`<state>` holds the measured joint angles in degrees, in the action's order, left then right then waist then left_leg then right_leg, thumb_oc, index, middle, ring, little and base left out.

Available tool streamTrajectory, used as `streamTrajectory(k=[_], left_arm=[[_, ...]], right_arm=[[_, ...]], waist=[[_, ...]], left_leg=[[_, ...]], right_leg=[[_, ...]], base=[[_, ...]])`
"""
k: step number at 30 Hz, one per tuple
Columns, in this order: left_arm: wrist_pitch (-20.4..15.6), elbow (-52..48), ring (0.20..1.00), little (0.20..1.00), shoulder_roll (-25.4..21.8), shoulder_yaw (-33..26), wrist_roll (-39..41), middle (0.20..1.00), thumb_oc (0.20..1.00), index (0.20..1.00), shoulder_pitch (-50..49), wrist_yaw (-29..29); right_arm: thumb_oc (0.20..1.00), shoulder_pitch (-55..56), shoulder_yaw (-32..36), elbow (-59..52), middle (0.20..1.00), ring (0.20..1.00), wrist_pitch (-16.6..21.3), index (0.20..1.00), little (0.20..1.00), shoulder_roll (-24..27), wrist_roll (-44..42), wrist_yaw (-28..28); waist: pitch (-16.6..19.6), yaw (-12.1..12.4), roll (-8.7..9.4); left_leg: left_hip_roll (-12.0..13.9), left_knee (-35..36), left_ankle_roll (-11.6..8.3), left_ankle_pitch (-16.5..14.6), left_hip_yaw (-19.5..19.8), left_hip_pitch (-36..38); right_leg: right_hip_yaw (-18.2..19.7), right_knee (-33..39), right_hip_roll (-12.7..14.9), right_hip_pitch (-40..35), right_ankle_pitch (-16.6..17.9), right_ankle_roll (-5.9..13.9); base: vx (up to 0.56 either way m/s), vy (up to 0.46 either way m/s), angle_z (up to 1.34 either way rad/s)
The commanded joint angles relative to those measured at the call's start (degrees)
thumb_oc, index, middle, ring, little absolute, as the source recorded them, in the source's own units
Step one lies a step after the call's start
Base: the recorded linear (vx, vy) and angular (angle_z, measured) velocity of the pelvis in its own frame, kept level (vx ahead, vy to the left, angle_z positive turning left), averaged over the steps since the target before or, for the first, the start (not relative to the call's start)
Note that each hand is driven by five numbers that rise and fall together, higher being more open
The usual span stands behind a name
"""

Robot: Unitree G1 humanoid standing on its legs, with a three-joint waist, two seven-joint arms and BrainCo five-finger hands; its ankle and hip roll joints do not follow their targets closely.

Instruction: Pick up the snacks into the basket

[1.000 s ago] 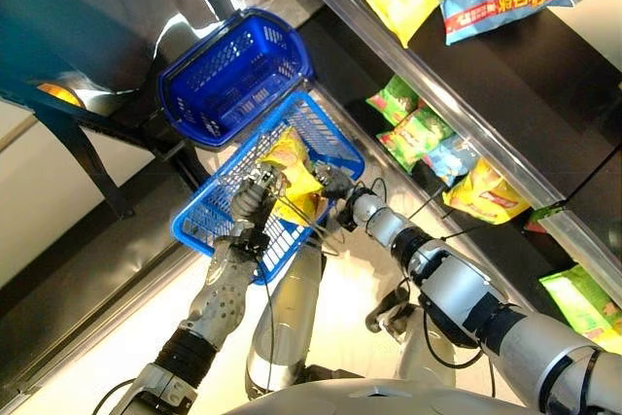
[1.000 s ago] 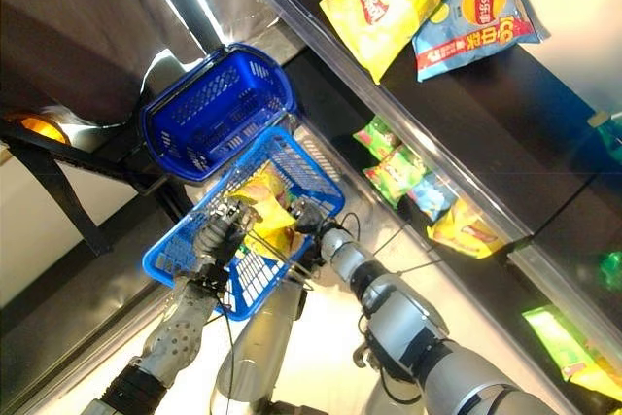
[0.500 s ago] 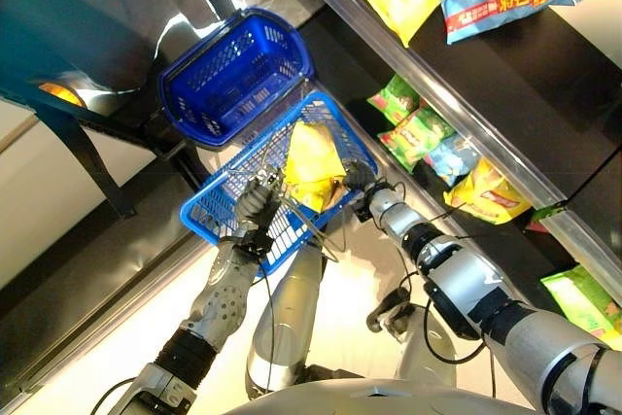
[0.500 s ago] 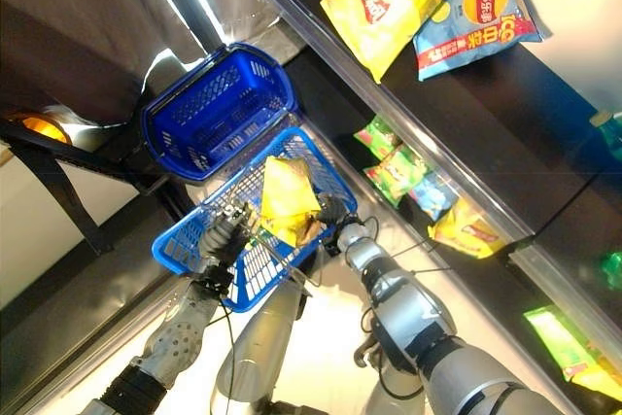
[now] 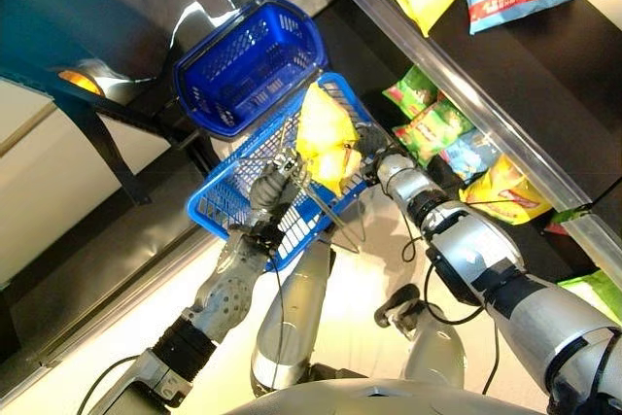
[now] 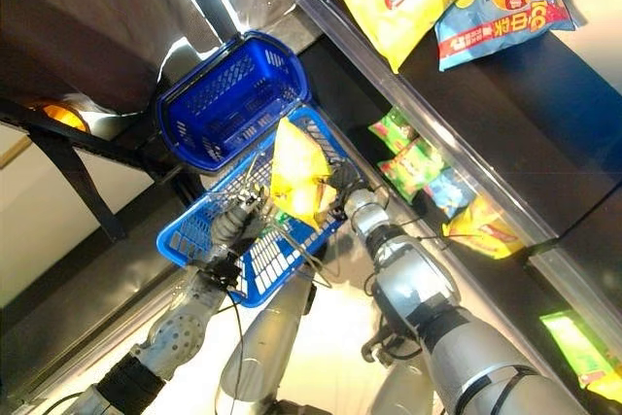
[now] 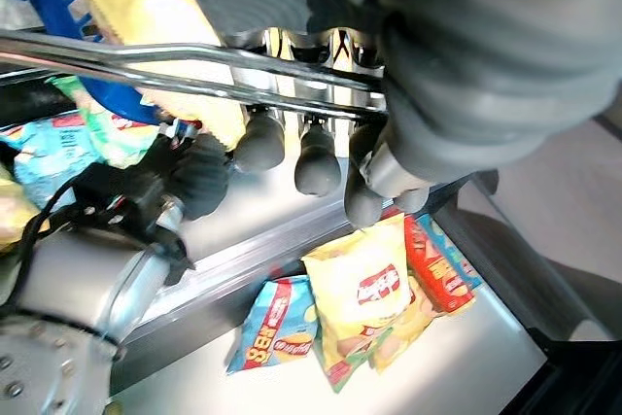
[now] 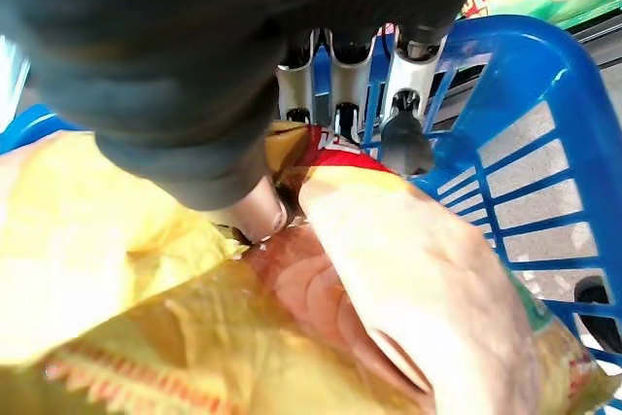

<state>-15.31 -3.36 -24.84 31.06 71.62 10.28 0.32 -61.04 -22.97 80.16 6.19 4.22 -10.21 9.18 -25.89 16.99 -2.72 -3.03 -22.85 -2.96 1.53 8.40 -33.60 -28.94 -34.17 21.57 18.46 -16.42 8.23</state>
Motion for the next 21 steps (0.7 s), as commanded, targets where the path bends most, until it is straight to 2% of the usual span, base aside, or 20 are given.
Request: streamTrajectory(k=[1,2,5,12,13,14,21], left_arm=[[-1.78,-18.39,0.200,0.200,3.25,4.04,0.31,0.200,0.200,0.200,5.21,-7.17],[-1.57,-18.74,0.200,0.200,3.38,4.31,0.77,0.200,0.200,0.200,5.36,-7.31],[-1.37,-19.96,0.200,0.200,3.51,4.72,1.46,0.200,0.200,0.200,6.54,-7.67],[-3.01,-22.58,0.200,0.200,4.18,4.28,1.51,0.200,0.200,0.200,8.74,-7.60],[-3.01,-22.58,0.200,0.200,4.18,4.28,1.51,0.200,0.200,0.200,8.74,-7.60],[-3.53,-22.87,0.200,0.200,4.67,4.44,1.63,0.200,0.200,0.200,9.28,-7.53],[-4.07,-22.19,0.200,0.200,5.18,3.82,1.16,0.200,0.200,0.200,8.68,-6.88]], right_arm=[[0.216,-5.53,1.06,1.10,0.216,0.216,1.20,0.216,0.216,0.03,-1.44,1.49],[0.228,-5.48,1.01,1.17,0.228,0.228,1.15,0.228,0.228,-0.04,-1.34,1.55],[0.200,-4.64,0.58,1.71,0.200,0.200,0.69,0.200,0.200,-0.24,-0.24,1.45],[0.200,-2.55,0.18,2.66,0.200,0.200,0.01,0.200,0.200,0.22,1.54,0.76],[0.291,-2.55,0.18,2.66,0.291,0.291,0.01,0.291,0.291,0.22,1.54,0.76],[1.000,-2.04,0.56,2.34,1.000,1.000,0.22,1.000,1.000,0.58,1.63,1.38],[1.000,-1.92,0.12,1.17,1.000,1.000,1.10,1.000,1.000,0.38,2.77,2.25]], waist=[[1.52,1.67,-3.62],[1.60,1.60,-3.63],[1.94,1.51,-3.57],[2.54,1.32,-3.39],[2.54,1.32,-3.39],[2.54,1.24,-3.42],[2.66,0.40,-3.15]], left_leg=[[-0.99,-2.45,4.64,-5.60,-2.10,0.70],[-1.01,-2.37,4.64,-5.59,-2.12,0.77],[-0.99,-2.23,4.67,-5.65,-2.11,0.97],[-1.16,-2.22,4.60,-5.73,-2.02,1.10],[-1.16,-2.22,4.60,-5.73,-2.02,1.10],[-1.13,-2.34,4.58,-5.77,-2.13,1.23],[-0.80,-1.97,4.57,-5.71,-2.49,1.92]], right_leg=[[1.70,-0.16,-0.86,4.02,11.36,1.59],[1.75,-0.20,-0.81,4.05,11.35,1.59],[1.74,-0.14,-0.77,3.92,11.33,1.53],[1.55,0.19,-0.80,3.44,11.35,1.51],[1.55,0.19,-0.80,3.44,11.35,1.51],[1.70,0.05,-0.86,3.51,11.29,1.47],[2.19,0.06,-0.91,3.60,11.48,1.45]], base=[[0.00,0.000,0.00],[-0.01,0.018,0.03],[0.00,0.004,0.01],[0.00,0.000,0.00],[0.00,0.000,0.00],[0.00,0.000,0.00],[0.00,0.000,0.00]])
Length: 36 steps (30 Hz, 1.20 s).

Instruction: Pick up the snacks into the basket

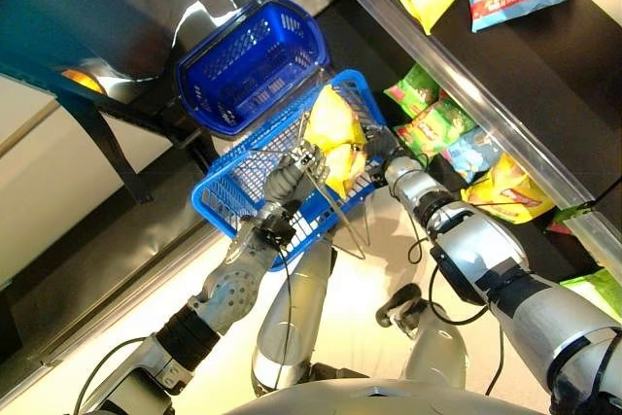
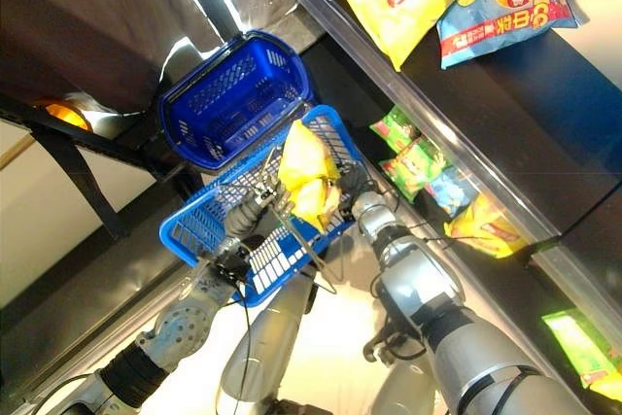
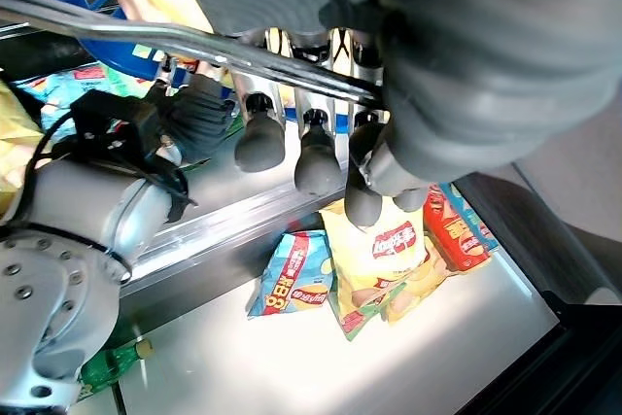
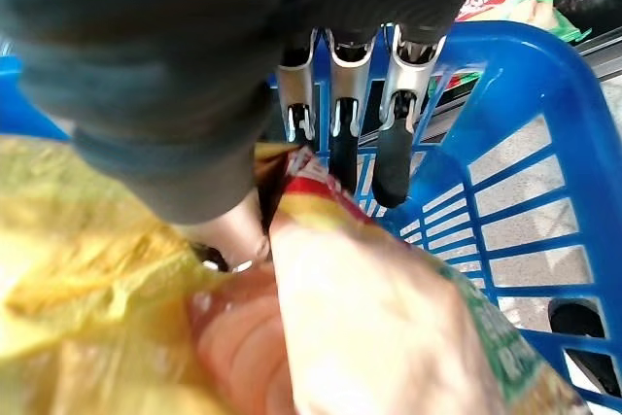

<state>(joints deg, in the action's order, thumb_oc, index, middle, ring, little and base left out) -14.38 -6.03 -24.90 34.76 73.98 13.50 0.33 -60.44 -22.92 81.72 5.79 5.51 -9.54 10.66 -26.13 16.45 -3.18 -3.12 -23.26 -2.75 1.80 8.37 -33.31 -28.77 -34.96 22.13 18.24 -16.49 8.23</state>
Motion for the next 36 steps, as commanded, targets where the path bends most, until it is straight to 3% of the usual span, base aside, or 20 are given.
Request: streamTrajectory(k=[1,14,17,18,19,21,30,36], left_arm=[[-5.00,-19.53,0.200,0.200,5.23,0.11,-1.19,0.200,0.200,0.200,5.45,-6.88],[-7.23,-18.64,0.200,0.200,4.46,-6.18,-3.40,0.200,0.200,0.200,1.92,-5.52],[-7.41,-18.99,0.200,0.200,4.23,-8.64,-4.12,0.200,0.200,0.200,0.42,-5.48],[-7.63,-19.03,0.200,0.200,4.22,-10.24,-4.63,0.200,0.200,0.200,-0.57,-5.31],[-7.62,-19.01,0.200,0.200,4.23,-10.25,-4.64,0.200,0.200,0.200,-0.72,-5.29],[-7.71,-18.92,0.200,0.200,4.42,-12.19,-5.16,0.200,0.200,0.200,-1.72,-5.16],[-7.34,-17.81,0.200,0.200,4.79,-19.22,-7.07,0.200,0.200,0.200,-6.27,-4.93],[-6.72,-18.13,0.200,0.200,4.87,-21.16,-7.86,0.200,0.200,0.200,-7.86,-5.47]], right_arm=[[1.000,-2.52,0.06,-0.39,1.000,1.000,1.50,1.000,1.000,-0.92,2.10,0.77],[1.000,-2.57,-3.46,-7.94,1.000,1.000,3.41,1.000,1.000,-0.93,8.76,3.86],[1.000,-1.14,-4.51,-12.94,1.000,1.000,3.43,1.000,1.000,-0.02,11.79,4.34],[1.000,0.92,-5.02,-19.25,1.000,1.000,3.53,1.000,1.000,1.29,13.09,4.15],[1.000,1.11,-5.08,-19.35,1.000,1.000,3.46,1.000,1.000,1.24,13.09,4.13],[1.000,4.16,-5.38,-27.78,1.000,1.000,3.53,1.000,1.000,3.85,14.48,3.12],[1.000,22.56,0.86,-65.63,1.000,1.000,4.26,1.000,1.000,19.09,15.74,-4.97],[1.000,28.50,5.34,-74.62,1.000,1.000,4.73,1.000,1.000,23.74,13.09,-7.62]], waist=[[2.91,0.94,-2.68],[3.13,-2.11,0.04],[3.16,-3.19,0.86],[3.25,-3.99,1.28],[3.20,-3.96,1.44],[3.20,-5.04,2.09],[3.50,-9.07,4.86],[4.17,-10.20,5.50]], left_leg=[[-0.72,-1.55,4.36,-5.98,-2.47,1.62],[0.45,-0.79,4.08,-6.34,-3.96,3.80],[0.67,-0.94,4.08,-6.56,-4.42,4.20],[0.96,-0.18,4.41,-4.89,-4.89,4.08],[0.91,-0.92,4.09,-6.70,-4.75,4.65],[1.27,-0.18,4.37,-5.06,-5.31,4.67],[2.44,-0.54,4.34,-6.10,-6.58,6.85],[2.85,0.12,4.26,-6.23,-6.89,8.20]], right_leg=[[2.02,0.86,-1.46,3.82,11.54,1.44],[3.60,2.21,-1.95,2.72,12.66,1.33],[4.15,2.36,-2.07,2.67,12.94,1.30],[3.85,3.26,-2.18,3.01,14.51,0.48],[4.61,2.39,-2.11,2.69,13.22,1.33],[4.25,3.45,-2.28,2.65,14.68,0.51],[5.21,3.89,-2.50,1.31,14.40,0.60],[5.47,4.56,-2.70,0.66,14.61,0.86]], base=[[0.00,0.000,0.00],[0.00,0.015,-0.05],[-0.03,0.041,-0.13],[0.01,0.031,-0.08],[0.01,0.030,-0.15],[-0.02,0.034,-0.18],[0.01,0.014,-0.17],[0.02,-0.001,-0.10]])
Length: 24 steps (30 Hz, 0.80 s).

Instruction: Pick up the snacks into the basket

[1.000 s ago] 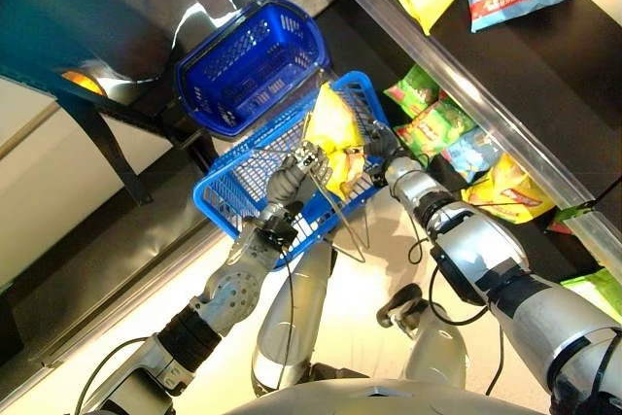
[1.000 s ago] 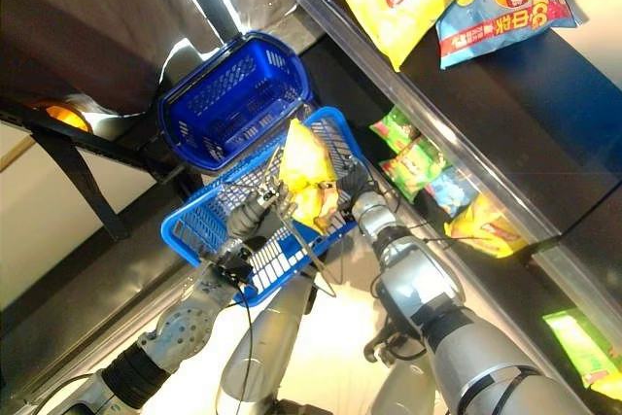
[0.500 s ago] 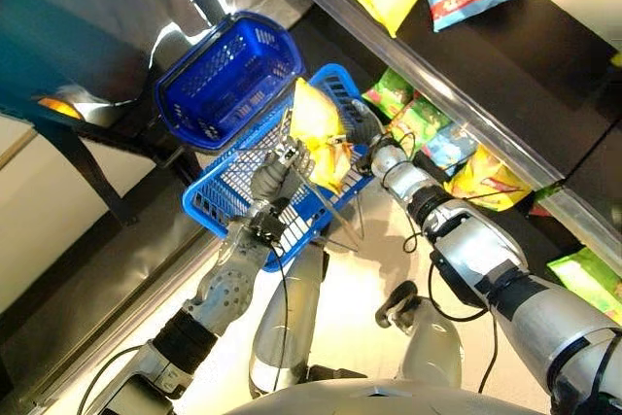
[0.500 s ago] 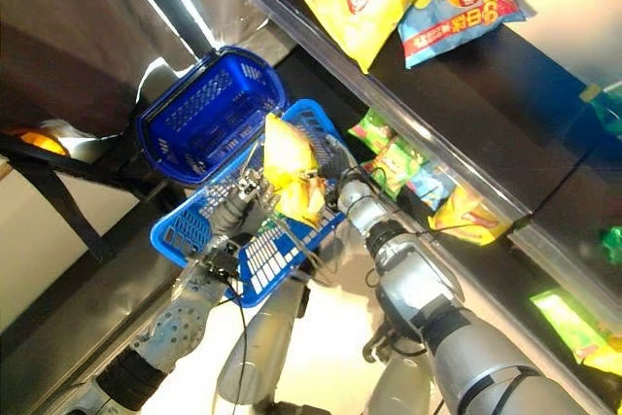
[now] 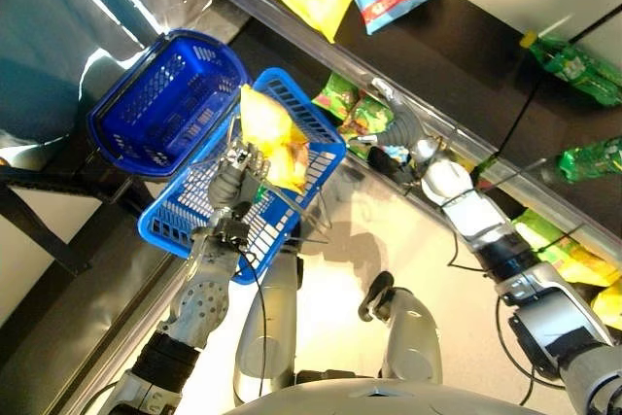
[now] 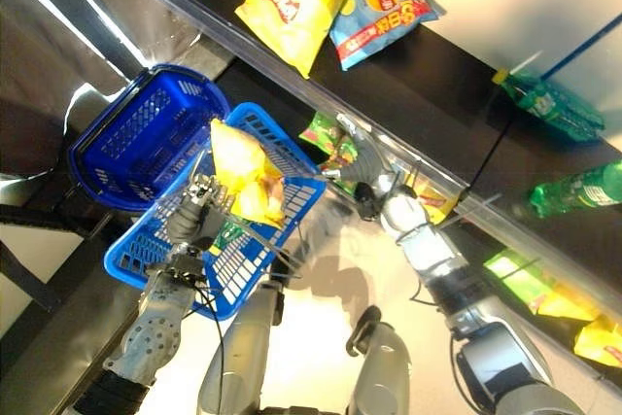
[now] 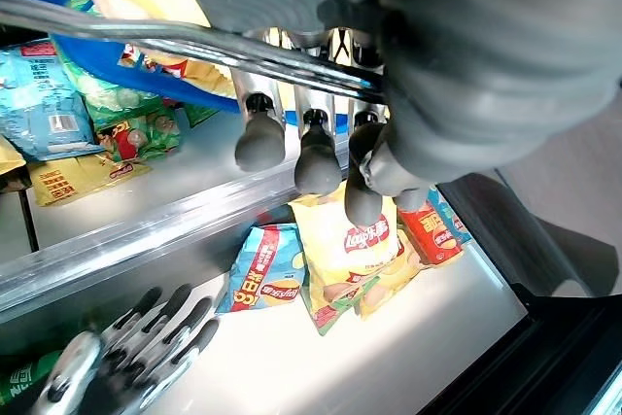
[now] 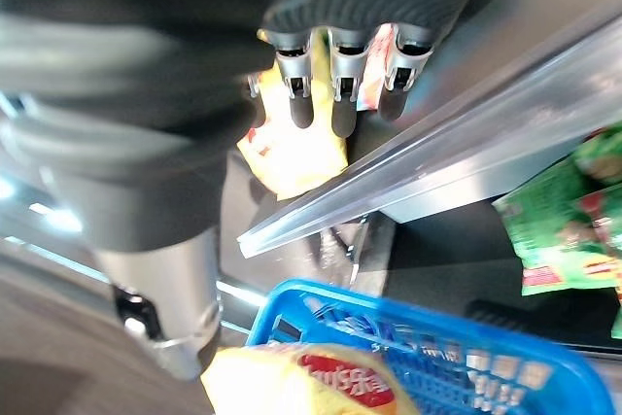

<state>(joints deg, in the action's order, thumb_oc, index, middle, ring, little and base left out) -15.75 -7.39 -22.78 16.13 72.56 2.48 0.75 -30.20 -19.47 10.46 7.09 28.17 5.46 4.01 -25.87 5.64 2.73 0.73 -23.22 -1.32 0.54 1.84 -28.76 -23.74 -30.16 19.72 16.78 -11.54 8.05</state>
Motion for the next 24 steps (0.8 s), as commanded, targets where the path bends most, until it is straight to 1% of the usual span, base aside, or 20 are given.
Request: streamTrajectory(k=[1,3,6,7,8,9,10,11,12,13,14,15,16,17,18,19,20,21,23,24], left_arm=[[-5.24,-16.82,0.200,0.200,2.63,-2.77,-6.69,0.200,0.200,0.200,3.00,-5.88],[-5.32,-16.94,0.200,0.200,2.41,-3.25,-7.21,0.200,0.200,0.200,2.68,-6.06],[-5.58,-16.88,0.200,0.200,2.52,-4.06,-7.75,0.200,0.200,0.200,2.18,-6.24],[-5.92,-16.60,0.200,0.200,2.80,-4.59,-7.92,0.200,0.200,0.200,1.78,-6.51],[-5.92,-16.60,0.200,0.200,2.79,-4.58,-7.91,0.200,0.200,0.200,1.76,-6.52],[-6.43,-15.51,0.200,0.200,3.37,-5.12,-7.85,0.200,0.200,0.200,1.19,-6.79],[-6.44,-15.50,0.200,0.200,3.36,-5.09,-7.84,0.200,0.200,0.200,1.16,-6.81],[-6.50,-13.85,0.200,0.200,3.78,-5.70,-7.70,0.200,0.200,0.200,0.17,-7.18],[-6.57,-12.53,0.200,0.200,4.18,-6.19,-7.46,0.200,0.200,0.200,-0.50,-7.39],[-6.58,-12.51,0.200,0.200,4.18,-6.17,-7.45,0.200,0.200,0.200,-0.49,-7.42],[-6.50,-10.19,0.200,0.200,4.80,-7.21,-7.16,0.200,0.200,0.200,-1.85,-7.77],[-6.50,-10.18,0.200,0.200,4.80,-7.19,-7.15,0.200,0.200,0.200,-1.84,-7.79],[-6.53,-6.70,0.200,0.200,5.72,-8.26,-7.06,0.200,0.200,0.200,-2.96,-8.02],[-6.54,-6.68,0.200,0.200,5.72,-8.25,-7.05,0.200,0.200,0.200,-2.94,-8.04],[-6.31,-4.66,0.200,0.200,6.20,-9.58,-7.48,0.200,0.200,0.200,-4.11,-8.48],[-6.31,-4.64,0.200,0.200,6.20,-9.57,-7.46,0.200,0.200,0.200,-4.15,-8.53],[-6.16,-2.29,0.200,0.200,7.09,-10.73,-7.59,0.200,0.200,0.200,-5.36,-8.81],[-6.17,-2.27,0.200,0.200,7.10,-10.73,-7.58,0.200,0.200,0.200,-5.40,-8.84],[-5.84,1.76,0.200,0.200,8.13,-11.76,-8.67,0.200,0.200,0.200,-6.84,-9.19],[-5.86,1.78,0.200,0.200,8.13,-11.76,-8.67,0.200,0.200,0.200,-6.86,-9.21]], right_arm=[[1.000,-1.01,2.78,-4.43,1.000,1.000,3.64,1.000,1.000,1.65,-2.49,-1.15],[1.000,0.47,4.28,-6.43,1.000,1.000,4.17,1.000,1.000,2.25,-3.53,-0.97],[1.000,3.60,6.97,-8.84,1.000,1.000,6.09,1.000,1.000,2.15,-6.62,-0.24],[1.000,5.83,8.18,-9.29,1.000,1.000,7.60,1.000,1.000,1.57,-8.72,0.37],[1.000,5.85,8.18,-9.29,1.000,1.000,7.61,1.000,1.000,1.57,-8.73,0.36],[1.000,8.77,9.36,-9.73,1.000,1.000,9.32,1.000,1.000,0.13,-12.30,0.22],[1.000,8.83,9.38,-9.76,1.000,1.000,9.33,1.000,1.000,0.13,-12.31,0.20],[1.000,11.64,9.34,-10.05,1.000,1.000,10.30,1.000,1.000,-0.71,-15.41,-1.86],[1.000,13.54,9.44,-9.90,1.000,1.000,10.58,1.000,1.000,-1.10,-17.67,-3.26],[1.000,13.57,9.47,-9.92,1.000,1.000,10.57,1.000,1.000,-1.09,-17.70,-3.29],[1.000,16.27,9.64,-9.32,1.000,1.000,10.65,1.000,1.000,-1.15,-19.96,-5.08],[1.000,16.29,9.67,-9.34,1.000,1.000,10.65,1.000,1.000,-1.14,-19.97,-5.10],[1.000,19.27,9.55,-7.94,1.000,1.000,10.79,1.000,1.000,-1.78,-22.27,-6.24],[1.000,19.29,9.57,-7.96,1.000,1.000,10.79,1.000,1.000,-1.78,-22.27,-6.24],[1.000,21.47,10.01,-7.61,1.000,1.000,10.72,1.000,1.000,-1.97,-23.83,-7.93],[1.000,21.54,10.01,-7.63,1.000,1.000,10.72,1.000,1.000,-1.96,-23.87,-7.97],[1.000,23.72,9.98,-7.35,1.000,1.000,10.67,1.000,1.000,-2.33,-25.44,-9.59],[1.000,23.77,9.98,-7.36,1.000,1.000,10.67,1.000,1.000,-2.32,-25.47,-9.62],[1.000,26.13,9.95,-5.86,1.000,1.000,10.28,1.000,1.000,-3.51,-27.96,-11.35],[1.000,26.17,9.94,-5.88,1.000,1.000,10.28,1.000,1.000,-3.50,-27.97,-11.36]], waist=[[4.02,0.50,-0.29],[4.31,0.25,-0.18],[4.83,-0.15,-0.02],[5.36,-0.46,0.16],[5.34,-0.44,0.16],[6.05,-0.79,0.37],[6.01,-0.77,0.35],[6.95,-1.09,0.49],[7.59,-1.38,0.61],[7.70,-1.43,0.57],[8.71,-1.70,0.72],[8.83,-1.76,0.69],[10.33,-2.27,0.84],[10.44,-2.33,0.81],[11.72,-2.75,0.89],[11.73,-2.73,0.88],[13.00,-3.11,1.04],[13.00,-3.08,1.03],[14.73,-3.57,1.28],[14.72,-3.50,1.28]], left_leg=[[-0.94,0.18,2.79,-4.97,-0.40,3.91],[-0.79,0.51,2.80,-5.00,-0.53,4.65],[-0.47,1.18,2.80,-5.01,-0.67,5.89],[-0.20,2.04,2.68,-4.82,-0.93,7.01],[-0.19,2.10,2.68,-4.80,-0.93,7.08],[0.18,3.65,2.45,-4.39,-1.14,8.61],[0.19,3.75,2.44,-4.35,-1.13,8.74],[0.51,5.87,2.27,-3.65,-1.48,10.60],[0.66,7.51,2.14,-3.10,-1.76,11.83],[0.66,7.86,2.15,-2.76,-1.69,11.82],[0.75,10.17,1.89,-2.16,-2.03,13.82],[0.75,10.45,1.90,-1.86,-1.96,13.76],[0.96,13.10,1.50,-1.08,-2.50,15.99],[0.96,13.36,1.51,-0.80,-2.43,15.94],[0.96,15.39,1.33,-0.21,-2.65,17.47],[0.98,15.55,1.32,-0.15,-2.68,17.62],[1.22,17.40,1.15,0.41,-3.28,19.18],[1.25,17.54,1.14,0.46,-3.31,19.31],[1.52,20.05,0.91,0.99,-4.37,21.54],[1.54,20.20,0.91,1.05,-4.45,21.69]], right_leg=[[0.43,0.01,-0.35,1.80,9.67,1.08],[0.48,0.10,-0.47,1.35,9.70,1.15],[0.56,0.73,-0.63,0.29,9.68,1.24],[0.65,1.55,-0.95,-0.69,9.85,1.36],[0.65,1.59,-0.96,-0.76,9.87,1.36],[0.57,3.42,-1.40,-2.40,10.16,1.48],[0.54,3.53,-1.44,-2.54,10.21,1.47],[0.64,5.71,-2.09,-4.35,10.67,1.62],[0.51,7.29,-2.55,-5.40,11.18,1.73],[0.38,7.64,-2.63,-5.44,11.45,1.68],[0.50,9.96,-3.35,-7.22,11.82,1.86],[0.38,10.27,-3.42,-7.21,12.07,1.82],[0.43,13.36,-4.25,-9.13,12.61,1.91],[0.32,13.66,-4.32,-9.13,12.85,1.88],[0.46,15.72,-5.07,-10.24,13.14,1.91],[0.46,15.85,-5.11,-10.35,13.20,1.91],[0.88,18.25,-5.70,-11.57,13.60,2.03],[0.89,18.37,-5.75,-11.67,13.66,2.03],[1.73,21.24,-6.60,-13.35,13.91,2.07],[1.79,21.36,-6.65,-13.44,13.97,2.06]], base=[[0.01,-0.008,-0.03],[0.03,-0.007,-0.04],[0.05,-0.010,-0.03],[0.05,-0.006,-0.01],[0.09,-0.013,-0.04],[0.05,-0.011,-0.06],[0.11,-0.017,-0.12],[0.08,-0.011,-0.17],[0.08,-0.010,-0.19],[0.08,-0.015,-0.20],[0.05,-0.010,-0.14],[0.12,-0.010,-0.18],[0.06,0.002,-0.12],[0.12,0.001,-0.17],[0.05,-0.001,-0.14],[0.11,-0.011,-0.21],[0.06,-0.011,-0.17],[0.08,-0.017,-0.22],[0.08,-0.006,-0.24],[0.08,0.002,-0.30]])
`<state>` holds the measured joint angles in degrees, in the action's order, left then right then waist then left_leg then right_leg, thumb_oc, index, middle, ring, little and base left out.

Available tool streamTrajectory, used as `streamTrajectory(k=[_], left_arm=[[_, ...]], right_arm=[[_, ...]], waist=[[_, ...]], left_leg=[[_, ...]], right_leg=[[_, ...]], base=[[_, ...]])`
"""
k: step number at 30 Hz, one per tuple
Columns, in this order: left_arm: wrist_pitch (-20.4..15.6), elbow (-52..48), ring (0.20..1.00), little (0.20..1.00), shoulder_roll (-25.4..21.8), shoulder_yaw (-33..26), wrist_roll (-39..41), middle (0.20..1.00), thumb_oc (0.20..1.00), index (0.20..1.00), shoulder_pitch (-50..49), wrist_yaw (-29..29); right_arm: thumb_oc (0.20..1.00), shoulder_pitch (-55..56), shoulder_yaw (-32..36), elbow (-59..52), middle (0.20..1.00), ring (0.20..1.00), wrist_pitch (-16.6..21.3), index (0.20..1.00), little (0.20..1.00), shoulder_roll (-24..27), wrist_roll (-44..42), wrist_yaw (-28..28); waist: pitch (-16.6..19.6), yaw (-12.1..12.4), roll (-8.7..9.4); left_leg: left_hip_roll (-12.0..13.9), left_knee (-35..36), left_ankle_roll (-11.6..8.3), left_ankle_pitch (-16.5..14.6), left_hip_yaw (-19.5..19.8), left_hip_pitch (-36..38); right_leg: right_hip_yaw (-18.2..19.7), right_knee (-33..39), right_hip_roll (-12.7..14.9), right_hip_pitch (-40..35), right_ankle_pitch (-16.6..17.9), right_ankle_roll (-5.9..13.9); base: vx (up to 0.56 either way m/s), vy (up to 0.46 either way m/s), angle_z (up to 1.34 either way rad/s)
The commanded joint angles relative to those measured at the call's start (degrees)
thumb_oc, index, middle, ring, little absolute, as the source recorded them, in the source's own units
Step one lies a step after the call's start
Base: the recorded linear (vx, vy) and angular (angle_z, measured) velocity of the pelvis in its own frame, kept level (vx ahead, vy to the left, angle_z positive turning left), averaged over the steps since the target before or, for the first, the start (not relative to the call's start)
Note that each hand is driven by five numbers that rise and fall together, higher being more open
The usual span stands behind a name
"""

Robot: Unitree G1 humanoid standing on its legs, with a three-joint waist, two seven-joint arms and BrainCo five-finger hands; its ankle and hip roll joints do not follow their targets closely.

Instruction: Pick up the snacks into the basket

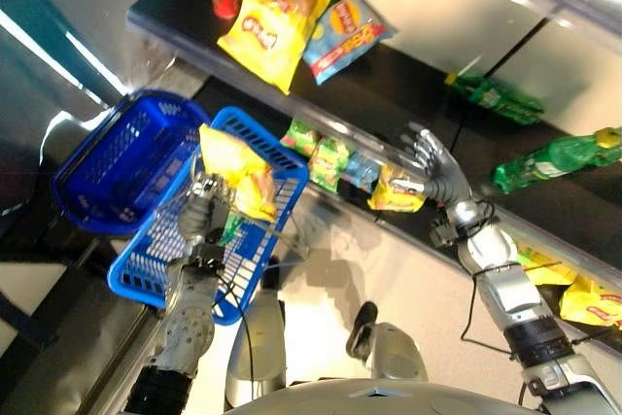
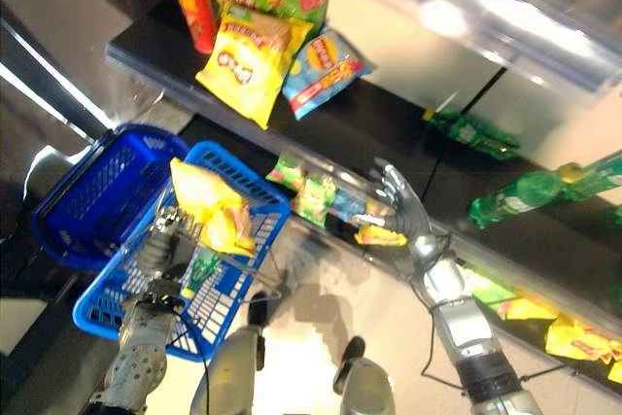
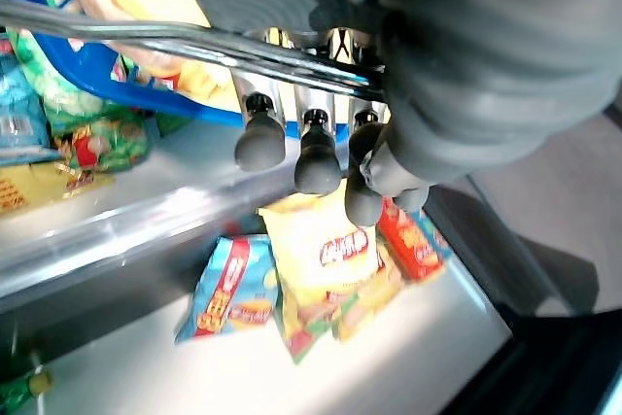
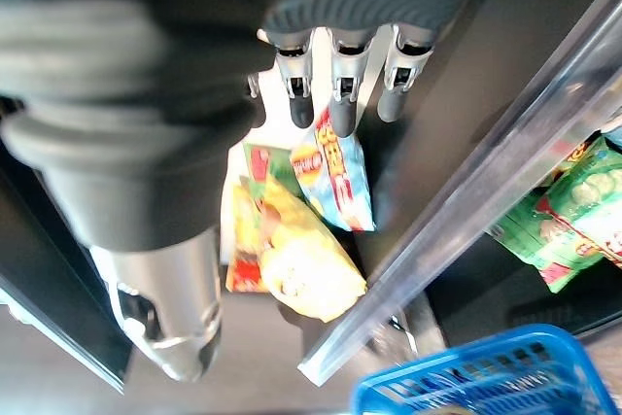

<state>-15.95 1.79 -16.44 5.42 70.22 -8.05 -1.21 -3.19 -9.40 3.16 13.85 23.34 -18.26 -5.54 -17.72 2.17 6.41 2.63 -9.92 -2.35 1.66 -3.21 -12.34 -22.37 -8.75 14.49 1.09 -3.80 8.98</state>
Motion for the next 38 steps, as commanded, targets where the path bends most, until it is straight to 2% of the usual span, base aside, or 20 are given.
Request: streamTrajectory(k=[1,9,10,12,13,15,19,20,21,29,32,38], left_arm=[[-5.43,-4.62,0.200,0.200,2.65,-1.58,-6.95,0.200,0.200,0.200,3.14,-7.27],[-5.52,6.97,0.200,0.200,5.28,-3.69,-11.97,0.200,0.200,0.200,2.03,-6.24],[-5.79,10.98,0.200,0.200,5.73,-4.29,-14.28,0.200,0.200,0.200,2.17,-5.34],[-6.00,12.38,0.200,0.200,6.06,-4.66,-14.64,0.200,0.200,0.200,2.19,-5.05],[-5.94,15.52,0.200,0.200,6.58,-5.59,-17.52,0.200,0.200,0.200,2.11,-4.36],[-6.32,17.18,0.200,0.200,7.08,-6.03,-17.70,0.200,0.200,0.200,2.31,-4.08],[-6.23,28.58,0.200,0.200,8.26,-6.47,-20.25,0.200,0.200,0.200,4.12,-2.41],[-6.24,28.61,0.200,0.200,8.26,-6.47,-20.25,0.200,0.200,0.200,4.13,-2.42],[-5.97,34.30,0.200,0.200,8.69,-6.78,-21.91,0.200,0.200,0.200,4.59,-1.82],[-4.85,49.74,0.200,0.200,10.20,-6.54,-23.64,0.200,0.200,0.200,7.00,-1.57],[-4.85,52.47,0.200,0.200,11.33,-5.72,-23.37,0.200,0.200,0.200,7.29,-1.47],[-5.31,51.68,0.200,0.200,12.48,-4.52,-21.93,0.200,0.200,0.200,6.74,-1.82]], right_arm=[[1.000,0.32,-0.36,2.26,1.000,1.000,3.32,1.000,1.000,0.57,-5.33,-2.55],[1.000,4.02,-1.63,10.84,1.000,1.000,1.78,1.000,1.000,-3.67,-9.66,-4.63],[1.000,4.48,-2.20,16.54,1.000,1.000,1.40,1.000,1.000,-5.27,-9.76,-4.08],[1.000,4.65,-2.48,18.78,1.000,1.000,1.27,1.000,1.000,-5.97,-9.86,-3.91],[1.000,5.16,-2.57,23.32,1.000,1.000,1.02,1.000,1.000,-7.40,-7.80,-2.64],[1.000,5.39,-2.35,25.84,1.000,1.000,1.02,1.000,1.000,-8.47,-8.35,-2.23],[1.000,5.87,-1.07,37.74,1.000,1.000,1.20,1.000,1.000,-12.69,-9.50,0.55],[1.000,5.86,-1.06,37.76,1.000,1.000,1.22,1.000,1.000,-12.69,-9.50,0.55],[1.000,5.80,0.10,43.56,1.000,1.000,1.27,1.000,1.000,-14.53,-11.52,1.35],[1.000,2.77,1.70,56.81,1.000,1.000,2.11,1.000,1.000,-17.12,-13.70,4.70],[1.000,1.29,2.65,60.40,1.000,1.000,2.56,1.000,1.000,-17.87,-14.67,6.78],[1.000,0.88,3.22,61.72,1.000,1.000,2.96,1.000,1.000,-19.29,-19.27,6.51]], waist=[[7.49,-0.40,-2.33],[11.10,-1.32,-2.21],[11.96,-1.67,-2.29],[12.46,-1.76,-2.33],[13.52,-2.00,-2.36],[13.80,-2.15,-2.30],[13.92,-3.21,-2.71],[13.92,-3.19,-2.71],[14.62,-3.58,-2.89],[15.70,-4.27,-3.49],[16.22,-4.61,-3.76],[16.58,-4.84,-4.02]], left_leg=[[-0.08,8.29,1.67,0.36,-0.25,6.46],[0.54,13.85,0.89,2.29,-3.32,10.81],[0.69,14.79,0.53,2.72,-3.91,10.98],[0.78,14.92,0.33,2.72,-4.27,11.00],[0.95,14.92,0.16,2.16,-4.80,11.12],[1.02,14.92,0.14,1.87,-5.09,11.67],[1.22,14.92,0.02,1.84,-5.85,13.10],[1.23,14.92,0.01,1.83,-5.87,13.10],[1.55,14.92,-0.12,1.52,-6.39,13.51],[2.05,14.92,-0.42,1.18,-7.28,14.38],[2.11,14.92,-0.46,0.92,-7.46,14.75],[2.24,14.92,-0.52,0.61,-7.65,15.15]], right_leg=[[0.96,1.39,-1.88,1.42,6.43,1.12],[4.91,7.71,-3.85,-1.08,8.53,1.12],[5.87,9.57,-4.32,-1.33,9.20,1.14],[6.40,10.65,-4.61,-1.53,9.52,1.08],[7.22,12.35,-4.92,-1.99,9.54,1.18],[7.74,12.56,-5.04,-2.46,9.38,1.11],[9.04,12.48,-5.25,-3.41,9.67,0.68],[9.06,12.50,-5.26,-3.41,9.68,0.68],[9.46,12.97,-5.33,-3.53,9.58,0.62],[10.81,13.11,-5.70,-3.78,9.50,0.32],[11.17,13.16,-5.73,-3.99,9.30,0.24],[11.48,13.38,-5.80,-4.26,9.24,0.15]], base=[[0.03,0.001,-0.29],[0.03,0.006,-0.38],[-0.01,0.009,-0.31],[0.01,0.008,-0.32],[0.02,0.003,-0.24],[0.05,0.002,-0.31],[0.03,-0.001,-0.14],[0.03,0.015,-0.21],[0.03,0.001,-0.13],[0.02,0.006,-0.10],[0.03,0.014,-0.11],[0.00,0.000,0.00]])
